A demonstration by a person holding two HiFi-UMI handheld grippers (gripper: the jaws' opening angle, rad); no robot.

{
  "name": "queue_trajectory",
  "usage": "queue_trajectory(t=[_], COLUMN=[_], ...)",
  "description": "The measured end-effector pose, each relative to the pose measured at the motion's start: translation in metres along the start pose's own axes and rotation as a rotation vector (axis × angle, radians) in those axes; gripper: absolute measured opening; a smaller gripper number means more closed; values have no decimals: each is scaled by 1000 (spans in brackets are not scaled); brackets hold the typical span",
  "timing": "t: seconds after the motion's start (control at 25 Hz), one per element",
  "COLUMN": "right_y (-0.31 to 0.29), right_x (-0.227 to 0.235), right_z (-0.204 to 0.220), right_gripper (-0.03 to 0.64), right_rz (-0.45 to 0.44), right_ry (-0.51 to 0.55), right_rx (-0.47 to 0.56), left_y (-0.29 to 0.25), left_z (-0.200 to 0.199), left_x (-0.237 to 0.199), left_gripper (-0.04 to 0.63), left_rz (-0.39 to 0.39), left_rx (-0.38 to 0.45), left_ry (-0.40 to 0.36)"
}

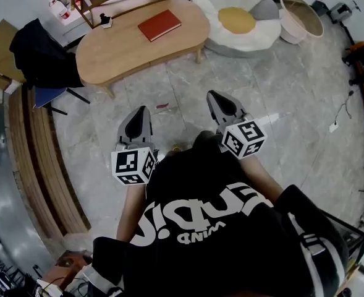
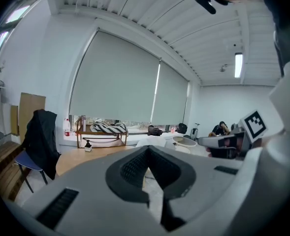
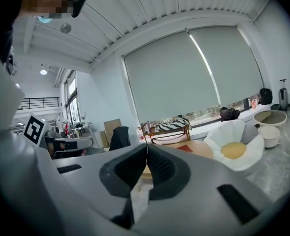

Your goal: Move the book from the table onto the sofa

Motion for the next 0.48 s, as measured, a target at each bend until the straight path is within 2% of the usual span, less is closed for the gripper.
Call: queue_trajectory(t=[0.24,0.48], right_y=[-5,-22], right_x=[-8,3], right_z=[2,7], right_gripper=[2,2], right_rz=[19,20], right_ry=[-5,-7], right_rx=[0,-15], left_y=[-6,-25], left_z=[-1,0], left_x=[-13,-25], left_gripper=[9,9], left_rz=[28,23], left_rx=[-2,3], left_ry=[16,32])
Point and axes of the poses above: the fingertips, and each gripper's own axes: y backward along the fingers, x to its right, z out of its underside, the point moved 5 cm from there along y, backward along the fingers, and after that the axes turned 3 degrees about x, right-handed, at the moved point
